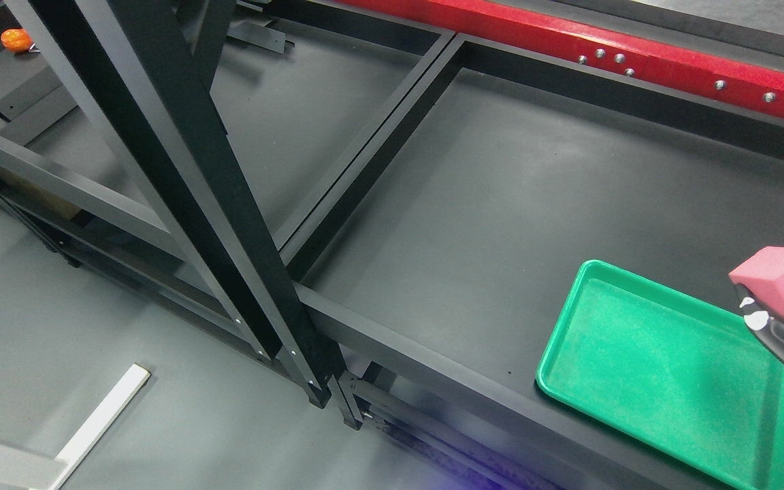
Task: Pick pink block from left shelf to tray
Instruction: 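Lift the pink cube out of the green tray with the right hand, then carry the held pink cube while turning toward the blue tray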
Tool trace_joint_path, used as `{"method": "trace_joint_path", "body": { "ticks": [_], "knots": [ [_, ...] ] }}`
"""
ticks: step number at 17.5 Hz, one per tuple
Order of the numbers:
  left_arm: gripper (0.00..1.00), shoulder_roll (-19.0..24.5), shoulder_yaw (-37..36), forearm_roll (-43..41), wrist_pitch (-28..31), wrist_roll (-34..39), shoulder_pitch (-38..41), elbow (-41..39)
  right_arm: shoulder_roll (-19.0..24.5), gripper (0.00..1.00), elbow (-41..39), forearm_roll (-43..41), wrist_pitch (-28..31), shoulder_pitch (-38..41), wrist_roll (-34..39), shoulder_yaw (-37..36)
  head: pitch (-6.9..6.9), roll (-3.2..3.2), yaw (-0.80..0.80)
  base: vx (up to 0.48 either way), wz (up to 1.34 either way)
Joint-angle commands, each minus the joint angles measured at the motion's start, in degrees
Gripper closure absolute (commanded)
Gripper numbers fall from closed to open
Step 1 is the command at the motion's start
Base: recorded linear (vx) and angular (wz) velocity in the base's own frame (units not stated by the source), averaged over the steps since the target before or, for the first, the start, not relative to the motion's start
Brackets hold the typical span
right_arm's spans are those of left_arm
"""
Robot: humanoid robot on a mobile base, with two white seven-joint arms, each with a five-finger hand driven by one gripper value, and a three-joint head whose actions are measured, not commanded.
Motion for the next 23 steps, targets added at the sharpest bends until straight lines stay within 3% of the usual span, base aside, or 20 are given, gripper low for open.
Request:
{"method": "trace_joint_path", "body": {
  "ticks": [1, 23],
  "knots": [
    [0.0, 1.0, 0.0, -0.1, 0.0, 0.0, 0.5, 0.0, 0.8, 0.96, -2.1, -0.6, 0.0, 0.1, 0.1, -2.2, 0.0, 0.0, 0.0, 0.0, 0.0],
    [0.0, 1.0, 0.0, -0.1, 0.0, 0.0, 0.5, 0.0, 0.8, 0.96, -1.9, -0.6, 0.0, 0.3, 0.1, -2.2, 0.0, 0.0, 0.0, -0.087, 0.14]
  ]
}}
